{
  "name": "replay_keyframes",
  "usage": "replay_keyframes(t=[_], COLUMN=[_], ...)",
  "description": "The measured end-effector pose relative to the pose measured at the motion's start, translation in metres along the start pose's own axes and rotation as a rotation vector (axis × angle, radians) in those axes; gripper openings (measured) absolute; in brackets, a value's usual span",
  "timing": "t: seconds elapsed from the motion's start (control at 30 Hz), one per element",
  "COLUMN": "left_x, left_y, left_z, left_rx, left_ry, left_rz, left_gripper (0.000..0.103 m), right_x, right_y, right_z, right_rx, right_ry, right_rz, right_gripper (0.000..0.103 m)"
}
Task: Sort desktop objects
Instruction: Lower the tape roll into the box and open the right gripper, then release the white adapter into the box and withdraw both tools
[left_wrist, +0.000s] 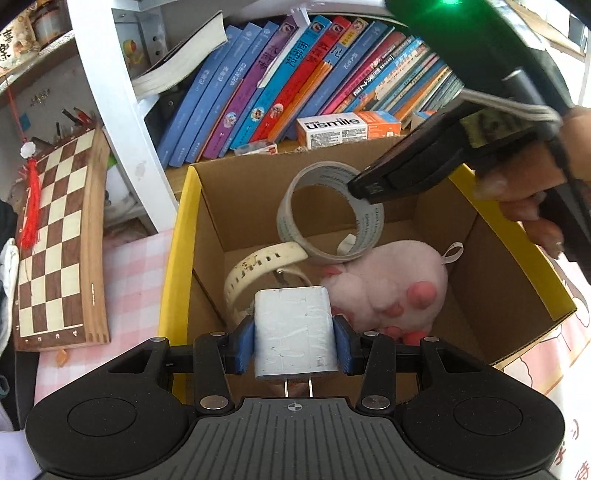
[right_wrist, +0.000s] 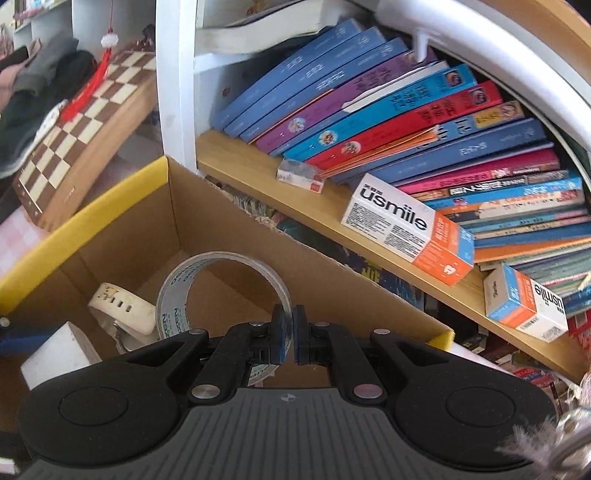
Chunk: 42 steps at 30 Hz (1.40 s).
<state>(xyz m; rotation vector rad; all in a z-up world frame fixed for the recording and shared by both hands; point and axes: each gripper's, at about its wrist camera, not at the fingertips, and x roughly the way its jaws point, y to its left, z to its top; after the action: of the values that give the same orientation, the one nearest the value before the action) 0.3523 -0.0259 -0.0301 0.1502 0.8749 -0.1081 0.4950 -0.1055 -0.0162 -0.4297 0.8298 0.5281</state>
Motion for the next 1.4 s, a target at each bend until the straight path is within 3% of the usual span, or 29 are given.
replay_keyframes(t=[0.3, 0.37, 0.47, 0.5, 0.57, 0.63, 1.03, 1.4], left_x=[-0.005, -0.006, -0.007, -0.008, -0.011, -0.018, -0.065, -0.12], left_y=[-0.002, -0.002, -0.002, -0.003, -0.003, -0.005, -0.006, -0.001], left_z=[0.002, 0.002, 0.002, 0.003, 0.004, 0.006, -0.001, -0.022], left_rx=[-0.008, -0.01, -0.012, -0.013, -0.012, 0.006, 0.018, -0.002], left_ry=[-0.015, -0.019, -0.024, -0.026, -0.037, -0.066, -0.183, -0.29], left_rz=[0.0, 0.0, 0.0, 0.0, 0.008, 0.021, 0.05, 0.045], left_gripper=[0.044, 0.044, 0.045, 0.045, 0.061, 0.065, 0.075, 0.08], right_x=[0.017, 0.016, 0.01, 0.007, 0.001, -0.006, -0.057, -0.145], right_y=[-0.002, -0.003, -0.005, -0.005, -0.005, -0.004, -0.006, -0.001], right_z=[0.006, 0.003, 0.0, 0.0, 0.0, 0.001, -0.01, -0.044], right_rx=[0.032, 0.057, 0.093, 0.096, 0.096, 0.095, 0.148, 0.226], right_ry=[0.053, 0.044, 0.02, 0.015, 0.003, -0.01, -0.077, -0.211], right_rz=[0.019, 0.032, 0.05, 0.054, 0.06, 0.065, 0.066, 0.041], right_gripper=[0.009, 0.029, 0.049, 0.051, 0.054, 0.058, 0.065, 0.073])
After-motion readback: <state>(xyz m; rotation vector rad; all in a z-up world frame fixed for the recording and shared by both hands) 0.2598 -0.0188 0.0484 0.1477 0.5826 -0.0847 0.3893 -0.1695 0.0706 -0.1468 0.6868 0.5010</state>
